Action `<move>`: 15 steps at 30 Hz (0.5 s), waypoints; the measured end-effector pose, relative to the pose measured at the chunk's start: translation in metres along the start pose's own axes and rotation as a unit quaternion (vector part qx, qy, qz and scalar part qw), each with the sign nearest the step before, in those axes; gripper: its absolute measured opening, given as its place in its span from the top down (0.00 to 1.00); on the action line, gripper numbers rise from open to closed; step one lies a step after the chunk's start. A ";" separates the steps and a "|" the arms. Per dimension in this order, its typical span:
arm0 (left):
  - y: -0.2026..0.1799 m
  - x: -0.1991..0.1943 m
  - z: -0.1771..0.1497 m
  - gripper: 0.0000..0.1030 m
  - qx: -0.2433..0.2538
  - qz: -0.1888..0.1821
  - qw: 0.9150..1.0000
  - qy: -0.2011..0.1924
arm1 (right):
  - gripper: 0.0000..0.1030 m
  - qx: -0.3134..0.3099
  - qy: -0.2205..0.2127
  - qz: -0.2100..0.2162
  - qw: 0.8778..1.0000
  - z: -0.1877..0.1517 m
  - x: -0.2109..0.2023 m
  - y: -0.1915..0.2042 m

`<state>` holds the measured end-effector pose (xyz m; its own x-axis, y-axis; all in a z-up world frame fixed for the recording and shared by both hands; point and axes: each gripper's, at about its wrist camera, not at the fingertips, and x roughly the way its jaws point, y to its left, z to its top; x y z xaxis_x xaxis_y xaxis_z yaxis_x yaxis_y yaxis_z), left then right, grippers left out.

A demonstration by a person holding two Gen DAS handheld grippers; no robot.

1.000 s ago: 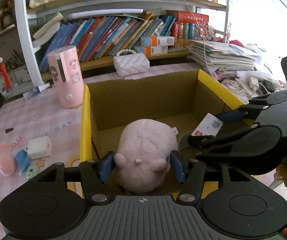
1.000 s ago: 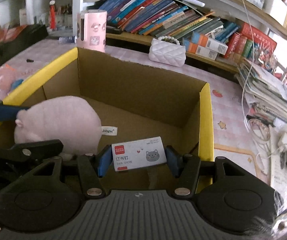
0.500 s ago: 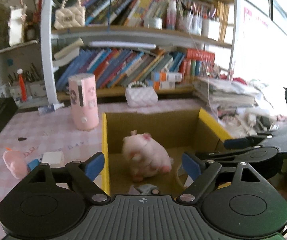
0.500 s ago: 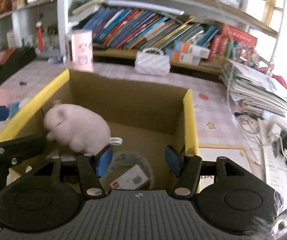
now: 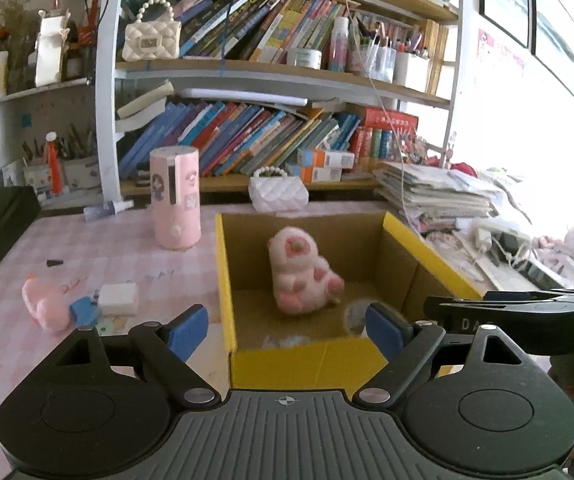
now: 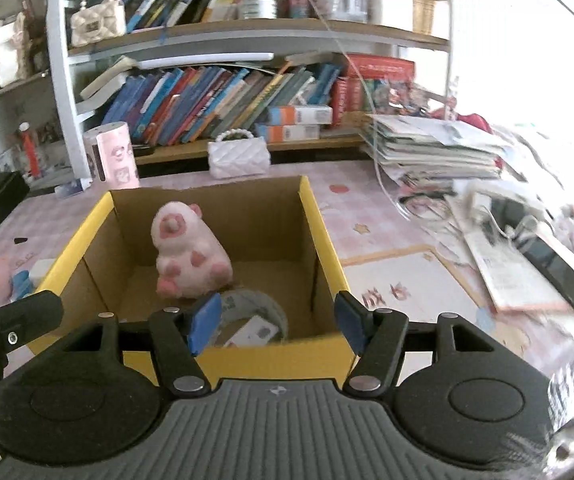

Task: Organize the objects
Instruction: 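Withdraw both open tools from the box toward the remaining items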

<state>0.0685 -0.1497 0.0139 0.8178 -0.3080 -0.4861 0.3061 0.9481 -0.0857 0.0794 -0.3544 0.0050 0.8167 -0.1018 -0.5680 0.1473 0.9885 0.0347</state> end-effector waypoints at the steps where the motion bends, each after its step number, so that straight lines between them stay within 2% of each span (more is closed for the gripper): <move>1: 0.002 -0.003 -0.003 0.14 0.000 0.000 1.000 0.004 | 0.39 0.003 0.003 -0.003 1.000 -0.004 -0.003 0.001; 15: 0.041 -0.053 -0.046 0.14 0.016 0.001 0.997 0.076 | 0.36 0.010 0.055 -0.007 0.998 -0.066 -0.053 0.054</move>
<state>0.0150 -0.0909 -0.0042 0.7359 -0.2884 -0.6126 0.3221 0.9449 -0.0579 0.0073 -0.2885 -0.0174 0.7487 -0.1006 -0.6552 0.1697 0.9846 0.0428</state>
